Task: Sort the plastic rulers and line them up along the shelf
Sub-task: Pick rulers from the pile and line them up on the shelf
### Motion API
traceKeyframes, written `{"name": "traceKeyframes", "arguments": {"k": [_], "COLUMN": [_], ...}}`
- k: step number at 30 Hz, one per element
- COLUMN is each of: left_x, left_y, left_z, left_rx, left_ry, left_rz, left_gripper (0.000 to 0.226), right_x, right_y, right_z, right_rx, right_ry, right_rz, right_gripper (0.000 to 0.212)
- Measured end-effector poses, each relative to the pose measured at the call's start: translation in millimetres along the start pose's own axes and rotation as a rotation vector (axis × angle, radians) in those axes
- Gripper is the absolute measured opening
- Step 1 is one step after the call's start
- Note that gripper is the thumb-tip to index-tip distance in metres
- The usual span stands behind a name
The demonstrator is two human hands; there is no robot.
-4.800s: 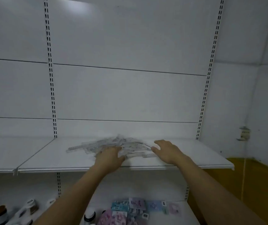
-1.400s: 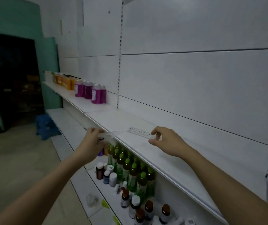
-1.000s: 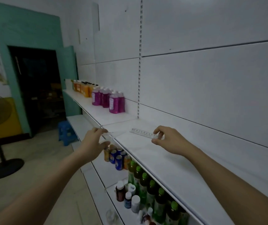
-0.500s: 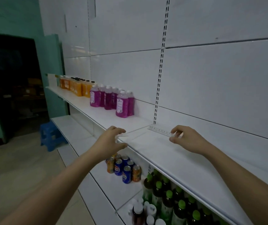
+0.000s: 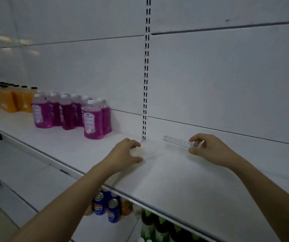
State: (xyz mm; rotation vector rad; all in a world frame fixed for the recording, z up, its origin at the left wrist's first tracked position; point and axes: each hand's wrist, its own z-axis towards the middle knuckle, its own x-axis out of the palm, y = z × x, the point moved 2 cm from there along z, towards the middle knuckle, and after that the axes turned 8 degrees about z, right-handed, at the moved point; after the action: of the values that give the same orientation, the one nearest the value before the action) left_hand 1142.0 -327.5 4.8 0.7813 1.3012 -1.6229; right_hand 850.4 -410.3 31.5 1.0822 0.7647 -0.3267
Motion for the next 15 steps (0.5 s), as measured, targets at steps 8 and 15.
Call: {"name": "traceKeyframes", "arguments": {"k": [8,15], "left_x": [48,63], "left_y": [3,16], "left_z": [94,128], "left_rx": [0.163,0.245], "left_ry": [0.199,0.246], "left_rz": [0.07,0.0], "left_gripper": [0.048,0.049], "right_x": [0,-13], "right_y": [-31,-37], "right_z": [0,-1], "right_rx": [0.087,0.214], "right_ry": [-0.069,-0.061], "right_rz": [-0.05,-0.114], "right_gripper": [0.02,0.022]}}
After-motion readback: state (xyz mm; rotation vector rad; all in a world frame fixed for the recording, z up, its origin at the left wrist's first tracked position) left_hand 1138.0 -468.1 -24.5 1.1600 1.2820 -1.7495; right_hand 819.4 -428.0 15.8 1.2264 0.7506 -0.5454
